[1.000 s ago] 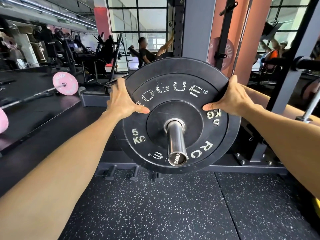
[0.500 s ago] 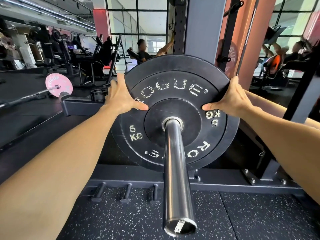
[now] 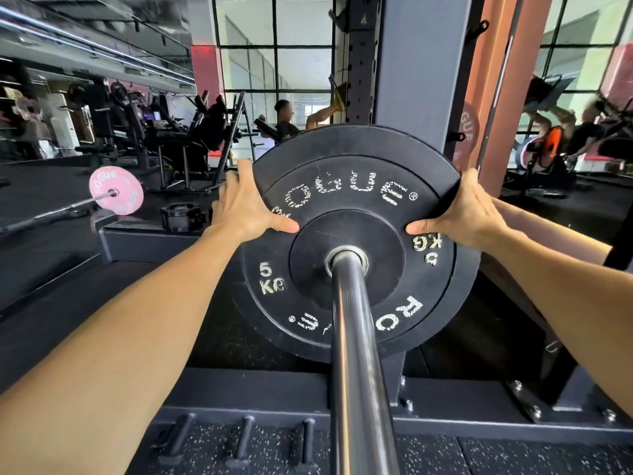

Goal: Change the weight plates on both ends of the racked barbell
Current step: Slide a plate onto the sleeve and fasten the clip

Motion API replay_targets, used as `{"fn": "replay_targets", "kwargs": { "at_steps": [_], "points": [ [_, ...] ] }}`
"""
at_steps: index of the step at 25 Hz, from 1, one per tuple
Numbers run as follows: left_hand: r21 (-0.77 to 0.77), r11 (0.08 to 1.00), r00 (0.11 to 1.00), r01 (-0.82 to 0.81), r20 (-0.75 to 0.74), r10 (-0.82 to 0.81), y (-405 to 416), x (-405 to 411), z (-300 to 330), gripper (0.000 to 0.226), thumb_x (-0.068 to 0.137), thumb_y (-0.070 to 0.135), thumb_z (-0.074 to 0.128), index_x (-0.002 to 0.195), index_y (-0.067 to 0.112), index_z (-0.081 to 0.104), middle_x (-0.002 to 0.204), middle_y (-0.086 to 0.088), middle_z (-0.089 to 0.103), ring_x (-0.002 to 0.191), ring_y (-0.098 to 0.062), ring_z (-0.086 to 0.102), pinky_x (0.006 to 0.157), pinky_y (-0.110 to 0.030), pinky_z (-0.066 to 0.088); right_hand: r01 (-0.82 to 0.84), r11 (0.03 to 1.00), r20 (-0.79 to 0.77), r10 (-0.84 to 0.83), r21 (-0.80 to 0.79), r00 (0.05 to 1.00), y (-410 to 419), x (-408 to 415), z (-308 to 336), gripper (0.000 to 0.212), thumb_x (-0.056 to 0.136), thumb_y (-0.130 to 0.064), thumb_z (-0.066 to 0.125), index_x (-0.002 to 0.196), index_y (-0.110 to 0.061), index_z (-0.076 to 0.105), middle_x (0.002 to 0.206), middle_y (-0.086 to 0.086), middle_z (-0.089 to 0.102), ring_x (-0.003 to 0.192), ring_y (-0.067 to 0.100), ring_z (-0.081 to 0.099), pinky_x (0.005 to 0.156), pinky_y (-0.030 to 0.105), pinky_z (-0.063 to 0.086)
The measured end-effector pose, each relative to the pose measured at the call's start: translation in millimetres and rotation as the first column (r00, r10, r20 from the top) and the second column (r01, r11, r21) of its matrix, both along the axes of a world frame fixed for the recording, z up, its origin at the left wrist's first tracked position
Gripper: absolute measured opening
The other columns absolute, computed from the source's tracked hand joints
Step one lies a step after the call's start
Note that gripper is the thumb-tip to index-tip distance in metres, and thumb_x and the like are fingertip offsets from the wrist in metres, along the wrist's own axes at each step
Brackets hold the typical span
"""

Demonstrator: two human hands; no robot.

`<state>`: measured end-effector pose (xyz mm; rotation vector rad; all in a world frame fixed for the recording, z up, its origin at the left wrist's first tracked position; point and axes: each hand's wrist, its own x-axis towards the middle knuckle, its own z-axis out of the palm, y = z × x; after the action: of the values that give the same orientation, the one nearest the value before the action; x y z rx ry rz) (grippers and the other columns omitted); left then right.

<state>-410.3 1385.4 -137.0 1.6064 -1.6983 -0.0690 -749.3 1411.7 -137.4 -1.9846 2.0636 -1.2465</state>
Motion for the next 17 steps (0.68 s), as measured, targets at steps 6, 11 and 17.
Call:
{"fn": "replay_targets", "kwargs": {
  "at_steps": [6,11,17],
  "points": [
    [0.029,0.998,0.997,-0.064,0.052,0.062,3.9,-6.1,4.6,0.126,0.047,0.050,0.096,0.142,0.024,0.017,0.146,-0.010,0.034,0.136,-0.036,0.034,0.106,-0.058,0.037,0.080,0.997,-0.031,-0.079,0.017,0.996,4.5,4.5,0.0,0.105,0.043,-0.052,0.095,0.118,-0.013,0.033,0.130,0.014,0.048,0.126,0.034,0.047,0.099,0.051,0.043],
    [0.176,0.983,0.991,-0.050,0.135,0.026,17.9,15.9,23.0,0.118,0.060,0.058,0.088,0.148,0.033,0.014,0.149,-0.012,0.034,0.134,-0.041,0.039,0.104,-0.060,0.038,0.212,0.975,-0.189,-0.197,0.060,0.962,20.1,24.6,6.9,0.132,0.052,-0.063,0.086,0.146,-0.003,0.016,0.141,0.020,0.034,0.137,0.038,0.032,0.113,0.049,0.030],
    [0.181,0.964,0.956,-0.193,0.254,0.144,25.6,108.8,53.0,0.090,0.076,0.063,0.074,0.145,0.023,0.030,0.141,-0.015,0.043,0.123,-0.040,0.051,0.098,-0.054,0.045,0.003,0.984,-0.365,-0.069,-0.176,0.928,4.8,93.2,57.3,0.113,0.072,-0.086,0.048,0.148,-0.006,0.026,0.142,0.020,0.039,0.137,0.037,0.033,0.117,0.049,0.022]
  ]
}}
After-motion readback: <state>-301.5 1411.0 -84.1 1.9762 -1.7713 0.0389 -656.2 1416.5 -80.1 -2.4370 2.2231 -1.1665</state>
